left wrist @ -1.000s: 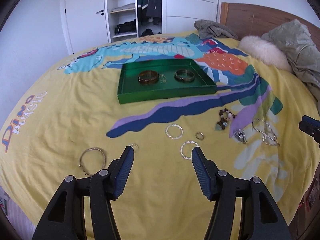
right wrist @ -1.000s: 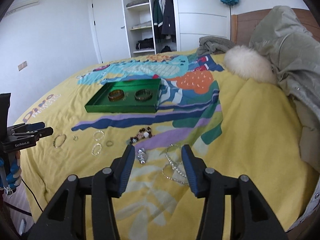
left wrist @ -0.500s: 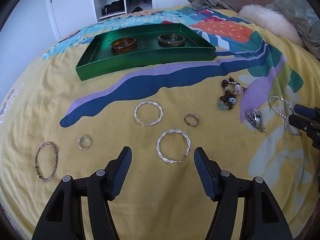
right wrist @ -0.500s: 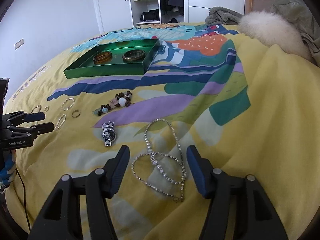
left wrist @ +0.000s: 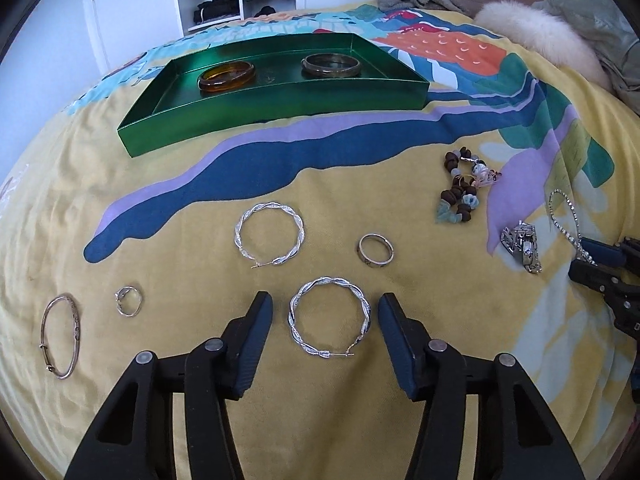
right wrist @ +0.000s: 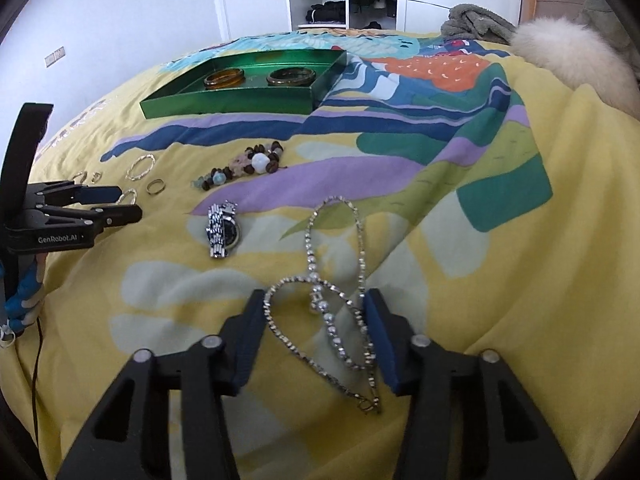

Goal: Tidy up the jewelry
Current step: 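Grasp the twisted silver hoop with the left tool while the right tool grasps the rhinestone necklace, then carry the hoop and necklace over the green tray with both tools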

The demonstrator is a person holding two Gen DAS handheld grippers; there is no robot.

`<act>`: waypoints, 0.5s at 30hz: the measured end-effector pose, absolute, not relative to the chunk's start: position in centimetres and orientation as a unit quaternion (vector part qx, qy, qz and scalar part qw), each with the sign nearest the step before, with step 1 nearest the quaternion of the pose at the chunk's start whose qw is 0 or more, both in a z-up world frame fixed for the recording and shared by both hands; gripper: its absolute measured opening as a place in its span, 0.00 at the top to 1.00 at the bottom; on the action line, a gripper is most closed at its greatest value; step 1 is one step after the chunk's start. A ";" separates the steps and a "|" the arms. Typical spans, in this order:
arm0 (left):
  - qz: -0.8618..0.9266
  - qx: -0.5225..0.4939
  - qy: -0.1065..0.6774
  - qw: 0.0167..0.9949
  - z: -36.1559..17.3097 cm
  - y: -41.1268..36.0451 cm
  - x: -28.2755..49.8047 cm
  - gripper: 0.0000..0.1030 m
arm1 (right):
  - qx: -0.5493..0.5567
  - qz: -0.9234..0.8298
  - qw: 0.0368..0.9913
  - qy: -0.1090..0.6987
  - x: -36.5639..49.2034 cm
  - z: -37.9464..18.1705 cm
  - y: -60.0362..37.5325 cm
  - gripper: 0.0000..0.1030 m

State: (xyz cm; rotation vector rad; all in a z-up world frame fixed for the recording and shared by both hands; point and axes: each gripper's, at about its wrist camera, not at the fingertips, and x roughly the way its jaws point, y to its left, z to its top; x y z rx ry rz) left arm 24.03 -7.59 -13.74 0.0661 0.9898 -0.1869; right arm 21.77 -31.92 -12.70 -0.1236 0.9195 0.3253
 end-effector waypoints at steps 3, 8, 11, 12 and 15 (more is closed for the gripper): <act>-0.099 0.029 0.473 0.875 -13.7 -7.8 24.0 0.61 | -0.047 0.152 0.882 0.443 21.7 -12.8 -32.4 0.89; -0.108 0.011 0.468 0.877 -13.6 -7.3 23.8 0.61 | -0.043 0.155 0.885 0.438 20.6 -12.5 -32.4 0.89; -0.113 0.003 0.467 0.877 -13.5 -7.1 23.5 0.61 | -0.033 0.157 0.887 0.434 19.7 -12.2 -32.3 0.89; -0.114 0.002 0.465 0.878 -13.4 -7.1 23.4 0.61 | -0.030 0.157 0.888 0.432 19.4 -12.1 -32.3 0.89; -0.116 0.003 0.462 0.879 -13.1 -7.2 22.9 0.61 | -0.020 0.155 0.892 0.424 18.6 -11.7 -32.2 0.89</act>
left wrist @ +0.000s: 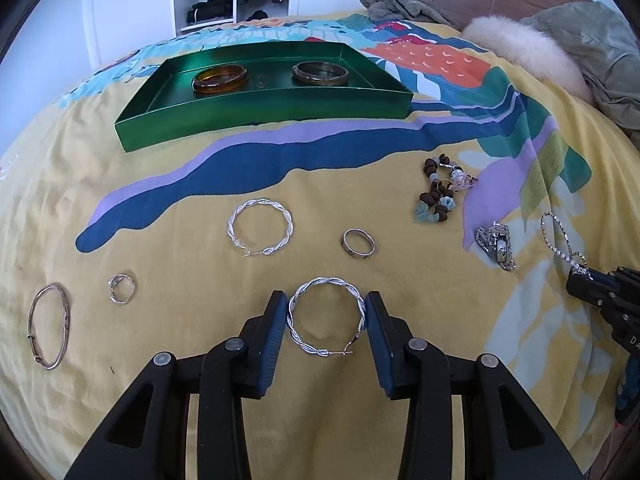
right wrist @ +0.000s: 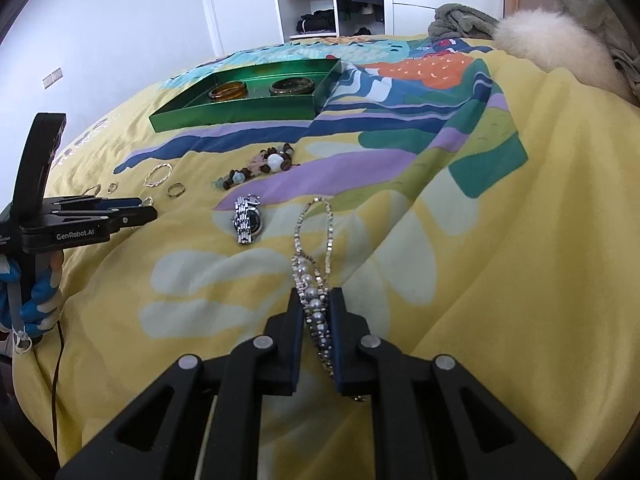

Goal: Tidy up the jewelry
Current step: 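Carry the hoop and necklace over the green tray with both tools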

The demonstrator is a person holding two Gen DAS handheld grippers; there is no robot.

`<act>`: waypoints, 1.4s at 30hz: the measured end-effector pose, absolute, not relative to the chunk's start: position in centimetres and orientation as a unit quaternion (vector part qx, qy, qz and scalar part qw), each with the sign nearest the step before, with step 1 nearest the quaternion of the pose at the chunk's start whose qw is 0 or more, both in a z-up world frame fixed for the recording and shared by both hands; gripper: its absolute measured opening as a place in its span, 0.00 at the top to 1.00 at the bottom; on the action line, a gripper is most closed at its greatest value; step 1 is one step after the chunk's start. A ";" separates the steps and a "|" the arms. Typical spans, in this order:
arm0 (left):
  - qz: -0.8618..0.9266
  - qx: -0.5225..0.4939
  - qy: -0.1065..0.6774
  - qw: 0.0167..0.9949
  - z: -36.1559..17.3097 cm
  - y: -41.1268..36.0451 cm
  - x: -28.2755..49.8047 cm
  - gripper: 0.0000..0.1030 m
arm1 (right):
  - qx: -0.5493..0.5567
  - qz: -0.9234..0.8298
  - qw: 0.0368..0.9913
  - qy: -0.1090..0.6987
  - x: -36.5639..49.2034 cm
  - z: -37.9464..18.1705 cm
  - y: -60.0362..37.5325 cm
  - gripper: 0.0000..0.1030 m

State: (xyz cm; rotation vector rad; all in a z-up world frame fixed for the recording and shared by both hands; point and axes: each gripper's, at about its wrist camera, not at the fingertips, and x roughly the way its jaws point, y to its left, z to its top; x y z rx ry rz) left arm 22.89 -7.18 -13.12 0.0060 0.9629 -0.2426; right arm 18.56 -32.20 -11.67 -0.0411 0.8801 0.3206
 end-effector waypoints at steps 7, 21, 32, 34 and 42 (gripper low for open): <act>-0.126 0.008 0.444 0.887 -11.3 -7.5 21.5 0.61 | -0.010 0.151 0.902 0.403 16.7 -9.9 -32.0 0.89; -0.131 -0.005 0.387 0.913 -4.8 -5.6 19.7 0.61 | -0.004 0.162 0.925 0.343 14.0 -3.6 -29.8 0.89; -0.092 -0.013 0.347 0.933 0.7 -1.0 25.9 0.61 | -0.010 0.184 0.941 0.282 20.8 3.7 -25.1 0.89; -0.084 -0.017 0.347 0.934 1.2 -0.3 28.2 0.61 | -0.007 0.185 0.943 0.278 23.2 4.4 -24.2 0.89; -0.040 -0.031 0.368 0.928 -0.1 1.9 39.4 0.61 | 0.017 0.172 0.943 0.284 35.2 3.3 -20.6 0.89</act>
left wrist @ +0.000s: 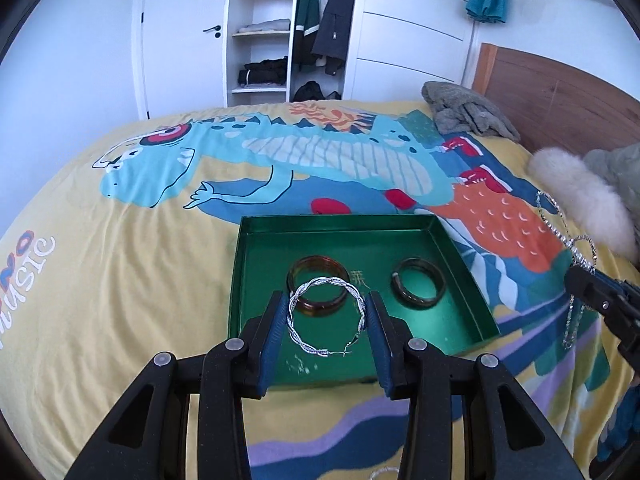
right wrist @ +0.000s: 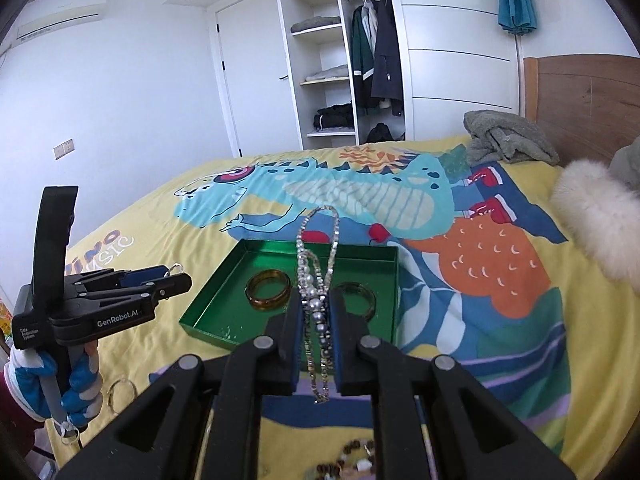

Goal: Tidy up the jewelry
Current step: 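Carry the hoop and necklace over the green tray with both tools, then drop the hoop into the amber bangle while the right tool drops the necklace into the dark bangle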

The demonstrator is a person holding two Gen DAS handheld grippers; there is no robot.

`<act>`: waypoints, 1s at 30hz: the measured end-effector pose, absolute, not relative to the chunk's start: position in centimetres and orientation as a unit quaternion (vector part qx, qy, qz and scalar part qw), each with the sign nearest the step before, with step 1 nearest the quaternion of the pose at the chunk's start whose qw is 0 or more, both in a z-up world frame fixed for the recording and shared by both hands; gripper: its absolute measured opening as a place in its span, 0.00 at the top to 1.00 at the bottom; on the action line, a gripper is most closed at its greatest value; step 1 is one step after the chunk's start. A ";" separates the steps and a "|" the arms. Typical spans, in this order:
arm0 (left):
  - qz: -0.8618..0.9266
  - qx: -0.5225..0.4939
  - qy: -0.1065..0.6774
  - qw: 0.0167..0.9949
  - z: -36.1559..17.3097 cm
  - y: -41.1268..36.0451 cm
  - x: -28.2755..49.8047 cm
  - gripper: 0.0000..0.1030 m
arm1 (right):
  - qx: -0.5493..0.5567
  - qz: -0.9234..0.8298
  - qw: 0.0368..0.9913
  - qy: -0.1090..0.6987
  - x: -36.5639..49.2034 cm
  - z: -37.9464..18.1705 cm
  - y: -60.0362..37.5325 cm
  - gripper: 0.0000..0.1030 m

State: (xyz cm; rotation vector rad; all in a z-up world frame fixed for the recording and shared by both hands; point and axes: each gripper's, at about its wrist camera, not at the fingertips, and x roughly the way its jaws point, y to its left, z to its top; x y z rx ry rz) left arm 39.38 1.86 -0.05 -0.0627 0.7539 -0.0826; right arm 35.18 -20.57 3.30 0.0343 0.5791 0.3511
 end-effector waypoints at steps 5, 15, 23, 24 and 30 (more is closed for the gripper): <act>-0.020 -0.022 0.402 0.915 -3.5 2.1 45.6 0.61 | 0.041 0.162 0.931 0.326 42.4 -1.5 -19.2 0.89; -0.026 -0.013 0.446 0.895 -9.4 0.5 51.2 0.61 | 0.032 0.146 0.904 0.400 50.5 -8.4 -18.1 0.89; -0.024 -0.025 0.459 0.888 -11.3 -0.1 52.4 0.62 | 0.010 0.127 0.895 0.428 52.7 -10.5 -17.9 0.89; -0.024 -0.021 0.458 0.888 -11.3 -0.2 52.5 0.62 | 0.006 0.126 0.894 0.429 52.8 -10.7 -17.8 0.89; -0.015 0.004 0.456 0.890 -11.5 -0.7 52.3 0.61 | -0.014 0.120 0.891 0.438 52.9 -11.6 -17.1 0.88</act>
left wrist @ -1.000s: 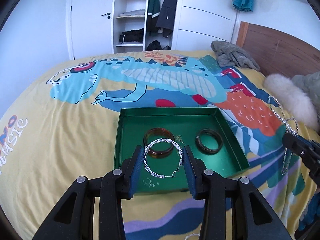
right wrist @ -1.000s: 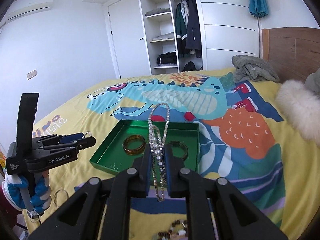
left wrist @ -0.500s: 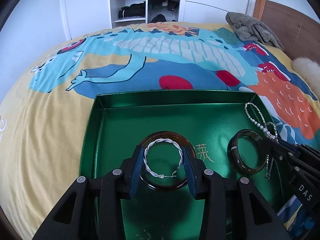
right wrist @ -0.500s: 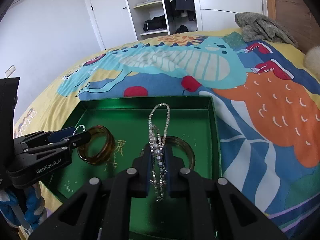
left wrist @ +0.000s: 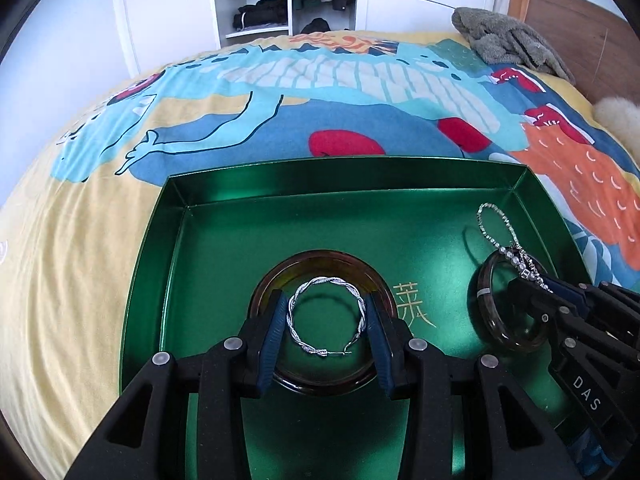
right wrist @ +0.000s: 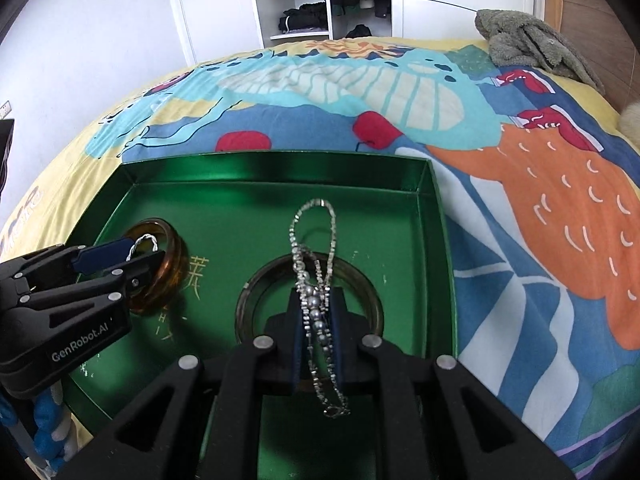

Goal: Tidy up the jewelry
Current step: 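Drop the hoop into the amber bangle while the right tool drops the necklace into the dark bangle, then withdraw both tools from the tray toward the remaining jewelry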

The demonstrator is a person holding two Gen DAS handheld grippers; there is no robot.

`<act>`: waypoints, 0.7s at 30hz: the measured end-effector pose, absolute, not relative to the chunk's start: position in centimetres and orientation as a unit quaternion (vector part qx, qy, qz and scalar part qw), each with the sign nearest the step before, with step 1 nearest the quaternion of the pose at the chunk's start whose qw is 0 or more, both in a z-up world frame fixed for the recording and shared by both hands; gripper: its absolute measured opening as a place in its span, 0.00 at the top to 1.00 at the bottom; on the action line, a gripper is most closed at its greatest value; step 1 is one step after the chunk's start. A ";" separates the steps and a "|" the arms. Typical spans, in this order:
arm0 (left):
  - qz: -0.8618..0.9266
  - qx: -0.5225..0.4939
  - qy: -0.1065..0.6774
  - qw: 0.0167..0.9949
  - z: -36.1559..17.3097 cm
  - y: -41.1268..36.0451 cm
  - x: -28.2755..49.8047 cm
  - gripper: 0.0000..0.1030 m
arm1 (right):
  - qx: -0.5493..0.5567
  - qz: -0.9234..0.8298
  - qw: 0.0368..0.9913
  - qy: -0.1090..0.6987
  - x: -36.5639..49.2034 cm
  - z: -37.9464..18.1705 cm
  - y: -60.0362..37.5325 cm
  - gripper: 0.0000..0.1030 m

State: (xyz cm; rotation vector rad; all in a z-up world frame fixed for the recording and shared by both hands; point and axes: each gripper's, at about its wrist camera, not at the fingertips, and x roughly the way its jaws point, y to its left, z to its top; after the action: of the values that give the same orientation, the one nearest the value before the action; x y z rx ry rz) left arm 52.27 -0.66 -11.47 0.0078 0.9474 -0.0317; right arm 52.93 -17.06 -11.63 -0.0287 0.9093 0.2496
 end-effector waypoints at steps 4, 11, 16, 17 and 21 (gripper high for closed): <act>-0.011 0.012 0.457 0.889 -11.4 -0.8 52.2 0.60 | -0.020 0.117 0.890 0.441 52.8 -11.5 -17.1 0.75; -0.011 0.016 0.467 0.884 -10.7 -0.6 51.6 0.55 | -0.023 0.122 0.898 0.422 51.5 -9.3 -17.5 0.63; -0.013 0.010 0.437 0.899 -6.1 0.3 49.3 0.52 | -0.026 0.116 0.912 0.394 49.2 -5.2 -18.1 0.63; -0.011 0.010 0.426 0.905 -4.6 0.6 48.5 0.50 | -0.024 0.115 0.915 0.387 48.5 -4.2 -18.3 0.63; -0.004 -0.008 0.384 0.923 1.4 2.4 44.4 0.44 | -0.015 0.121 0.929 0.351 44.5 0.9 -19.0 0.63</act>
State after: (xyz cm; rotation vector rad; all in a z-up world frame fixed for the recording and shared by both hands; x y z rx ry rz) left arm 44.42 2.44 1.38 -0.0171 0.7878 -0.0080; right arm 44.50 -19.03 0.92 -0.0313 0.7183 0.2489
